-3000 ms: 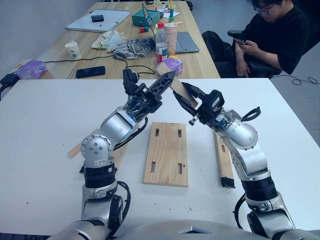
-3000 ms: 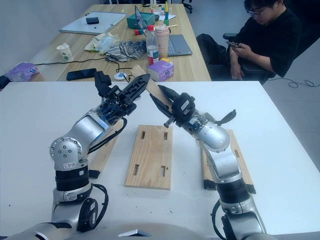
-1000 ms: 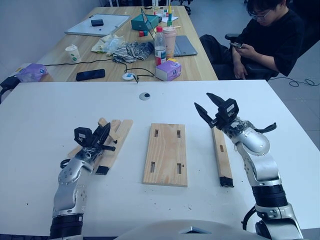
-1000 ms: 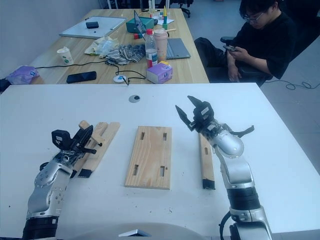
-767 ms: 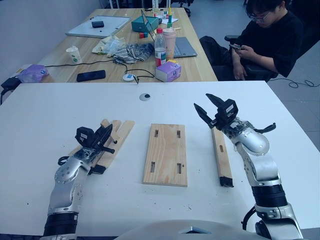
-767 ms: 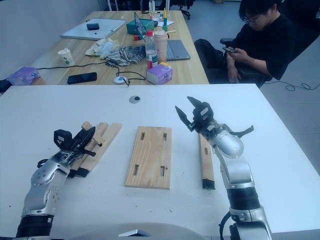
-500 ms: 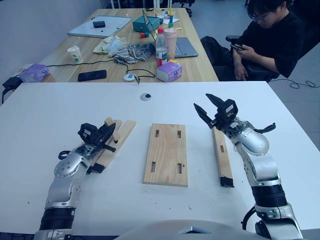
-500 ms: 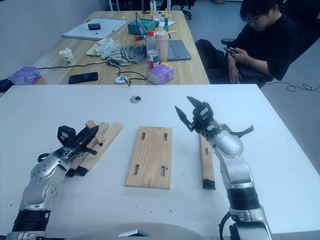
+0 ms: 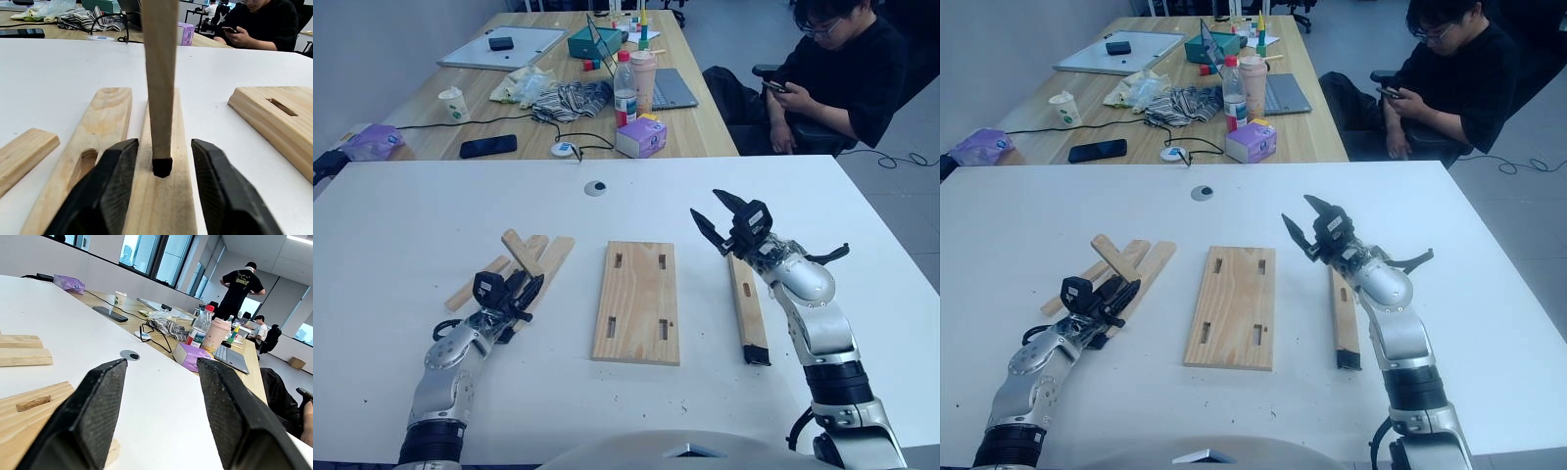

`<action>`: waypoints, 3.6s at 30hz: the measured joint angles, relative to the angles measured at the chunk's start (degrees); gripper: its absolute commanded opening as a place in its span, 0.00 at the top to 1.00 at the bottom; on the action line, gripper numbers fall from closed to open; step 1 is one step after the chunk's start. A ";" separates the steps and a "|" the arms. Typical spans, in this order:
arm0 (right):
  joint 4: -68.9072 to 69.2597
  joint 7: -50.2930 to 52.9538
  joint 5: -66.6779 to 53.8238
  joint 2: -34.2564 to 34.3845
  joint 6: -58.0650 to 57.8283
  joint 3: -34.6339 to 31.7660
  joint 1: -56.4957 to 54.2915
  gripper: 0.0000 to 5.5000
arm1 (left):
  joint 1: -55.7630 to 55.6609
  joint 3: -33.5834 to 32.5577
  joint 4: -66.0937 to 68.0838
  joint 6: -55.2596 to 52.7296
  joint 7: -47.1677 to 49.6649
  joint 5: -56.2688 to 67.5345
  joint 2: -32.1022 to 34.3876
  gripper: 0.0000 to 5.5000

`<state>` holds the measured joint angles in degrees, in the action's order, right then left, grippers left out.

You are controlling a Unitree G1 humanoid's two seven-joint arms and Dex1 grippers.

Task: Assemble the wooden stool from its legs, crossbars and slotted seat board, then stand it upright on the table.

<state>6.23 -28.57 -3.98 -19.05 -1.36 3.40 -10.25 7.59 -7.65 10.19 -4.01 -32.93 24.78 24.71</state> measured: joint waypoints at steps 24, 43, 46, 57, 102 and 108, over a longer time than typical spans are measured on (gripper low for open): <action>0.75 1.40 1.81 0.16 1.23 0.11 3.97 0.52 | 3.72 2.61 -19.67 -30.98 -7.53 1.10 13.59 0.44; 4.66 -2.87 -18.97 3.05 -11.81 -3.64 3.45 0.42 | -9.28 0.07 -20.89 -30.68 -5.47 6.74 8.38 0.64; 6.51 -7.68 -36.78 2.96 -24.05 -4.72 3.07 0.34 | -17.03 -3.68 -22.45 -37.54 -7.36 21.36 6.48 0.64; 6.46 -0.01 -72.14 4.96 -49.30 -10.99 -10.12 0.32 | -20.67 -3.16 -26.19 -53.26 -11.20 48.48 2.27 0.64; 6.57 -7.75 -56.92 -6.61 -40.20 -12.09 -8.56 0.62 | -11.77 0.83 -23.92 -48.08 -18.32 34.18 8.99 0.26; 13.02 -17.71 -51.72 -10.26 -37.97 -10.60 2.93 0.62 | -10.37 1.92 -20.67 -44.32 -20.79 27.79 9.97 0.26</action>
<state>19.25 -46.29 -55.70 -29.31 -39.33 -7.19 -7.32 -2.78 -5.73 -10.49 -48.33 -53.72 52.57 34.68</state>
